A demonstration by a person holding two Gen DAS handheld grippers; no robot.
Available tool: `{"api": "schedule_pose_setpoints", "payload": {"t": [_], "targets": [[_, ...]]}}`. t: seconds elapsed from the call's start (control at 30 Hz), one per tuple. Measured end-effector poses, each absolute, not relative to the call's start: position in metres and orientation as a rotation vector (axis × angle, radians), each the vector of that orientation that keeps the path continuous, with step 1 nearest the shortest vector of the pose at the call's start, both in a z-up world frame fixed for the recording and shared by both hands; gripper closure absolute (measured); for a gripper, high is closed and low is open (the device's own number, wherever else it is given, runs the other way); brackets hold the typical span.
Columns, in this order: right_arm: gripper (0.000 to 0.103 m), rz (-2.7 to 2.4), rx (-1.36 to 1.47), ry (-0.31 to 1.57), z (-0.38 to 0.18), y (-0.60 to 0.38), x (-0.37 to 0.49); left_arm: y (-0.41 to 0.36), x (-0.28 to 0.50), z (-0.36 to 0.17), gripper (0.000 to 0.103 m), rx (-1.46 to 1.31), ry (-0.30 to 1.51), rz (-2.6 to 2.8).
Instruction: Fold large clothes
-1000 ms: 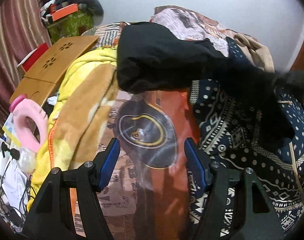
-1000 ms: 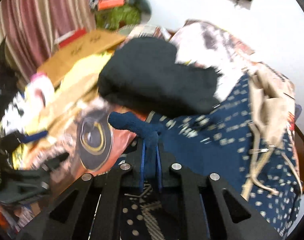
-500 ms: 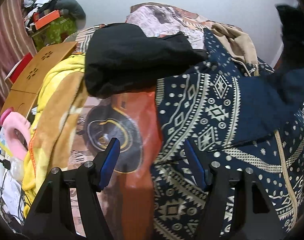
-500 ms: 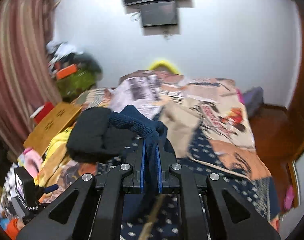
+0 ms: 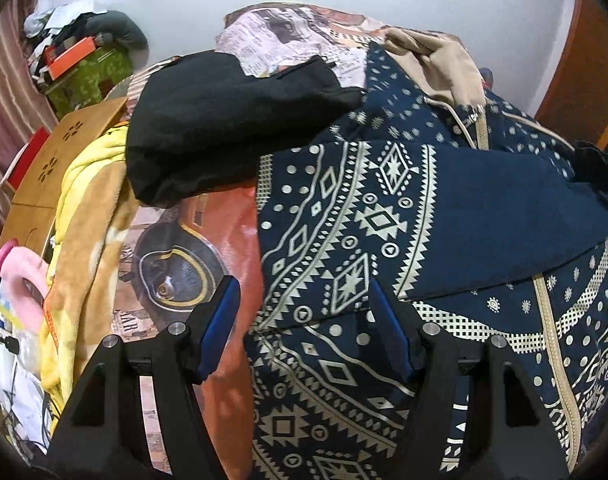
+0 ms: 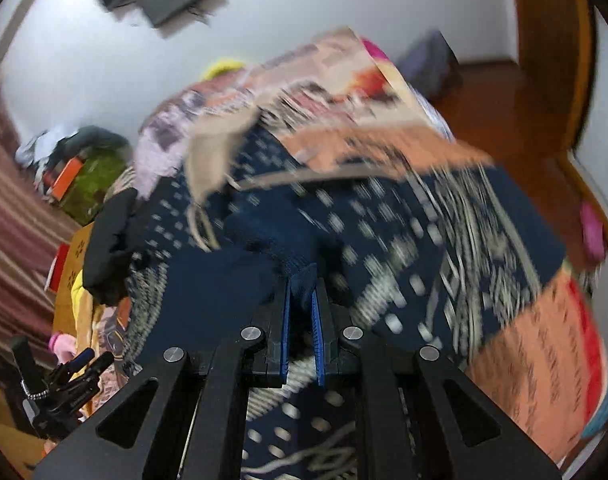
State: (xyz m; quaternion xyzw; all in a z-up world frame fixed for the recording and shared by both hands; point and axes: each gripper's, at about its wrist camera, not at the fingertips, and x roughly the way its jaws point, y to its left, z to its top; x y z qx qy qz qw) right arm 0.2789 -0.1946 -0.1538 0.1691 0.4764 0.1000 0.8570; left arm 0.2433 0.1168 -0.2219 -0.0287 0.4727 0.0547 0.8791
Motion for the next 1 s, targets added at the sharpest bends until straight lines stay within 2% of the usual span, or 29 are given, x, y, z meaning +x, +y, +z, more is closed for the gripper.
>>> {"api": "schedule_pose_setpoints", "payload": {"t": [0.23, 0.37, 0.47, 0.8, 0.83, 0.9, 0.97, 1.0], "targets": [[0.091, 0.166, 0.432, 1.023, -0.170, -0.214, 0.265, 0.110, 0.255, -0.248, 0.037, -0.042, 1.053, 0.102], [0.090, 0.124, 0.343, 0.997, -0.163, -0.216, 0.260, 0.113, 0.256, -0.253, 0.026, -0.046, 1.035, 0.125], [0.090, 0.117, 0.286, 0.984, -0.159, -0.221, 0.256, 0.114, 0.257, -0.252, 0.026, -0.045, 1.038, 0.127], [0.088, 0.108, 0.221, 0.864, -0.116, -0.255, 0.246, 0.101, 0.264, -0.196, 0.026, -0.009, 0.904, 0.137], [0.084, 0.097, 0.229, 0.851, -0.112, -0.264, 0.246, 0.099, 0.265, -0.188, 0.026, -0.013, 0.883, 0.135], [0.068, 0.074, 0.242, 0.831, -0.108, -0.276, 0.246, 0.093, 0.268, -0.173, 0.026, -0.023, 0.844, 0.123], [0.059, 0.036, 0.261, 0.812, -0.105, -0.290, 0.247, 0.088, 0.273, -0.160, 0.026, -0.039, 0.809, 0.106], [0.057, 0.012, 0.274, 0.808, -0.105, -0.298, 0.248, 0.085, 0.275, -0.154, 0.026, -0.046, 0.796, 0.098]]}}
